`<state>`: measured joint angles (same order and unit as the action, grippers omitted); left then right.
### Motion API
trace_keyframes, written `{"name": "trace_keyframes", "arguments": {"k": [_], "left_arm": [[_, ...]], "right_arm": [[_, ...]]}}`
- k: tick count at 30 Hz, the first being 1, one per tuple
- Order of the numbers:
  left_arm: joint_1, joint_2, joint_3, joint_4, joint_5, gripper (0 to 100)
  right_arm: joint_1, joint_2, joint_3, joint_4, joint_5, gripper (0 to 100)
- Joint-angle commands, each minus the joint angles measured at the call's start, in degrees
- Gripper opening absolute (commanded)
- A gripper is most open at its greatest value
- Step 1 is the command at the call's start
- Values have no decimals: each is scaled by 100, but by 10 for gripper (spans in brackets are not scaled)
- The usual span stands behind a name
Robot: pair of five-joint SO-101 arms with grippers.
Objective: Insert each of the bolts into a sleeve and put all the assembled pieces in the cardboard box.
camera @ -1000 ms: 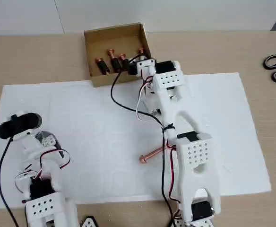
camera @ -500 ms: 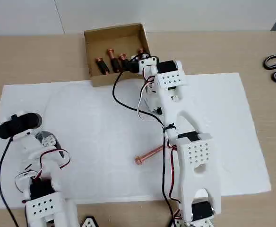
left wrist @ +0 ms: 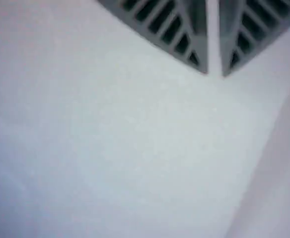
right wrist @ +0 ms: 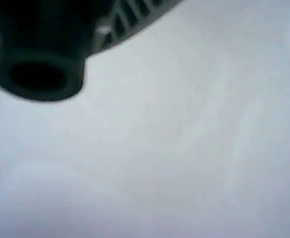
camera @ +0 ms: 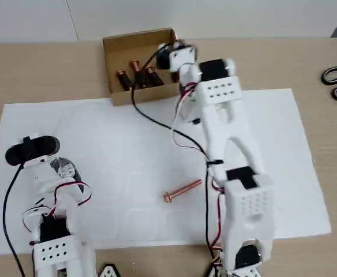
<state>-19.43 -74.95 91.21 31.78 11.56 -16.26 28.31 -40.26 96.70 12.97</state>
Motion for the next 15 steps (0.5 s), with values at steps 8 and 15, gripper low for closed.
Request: {"name": "trace_keyframes", "arguments": {"k": [8,15], "left_arm": [[237,-70,-31,-132,35,7],[624,-70,-48,-97,35,6]], "right_arm": [[110,-2914,2312,40,53,4],[110,-3785,3077,31,18,4]]}}
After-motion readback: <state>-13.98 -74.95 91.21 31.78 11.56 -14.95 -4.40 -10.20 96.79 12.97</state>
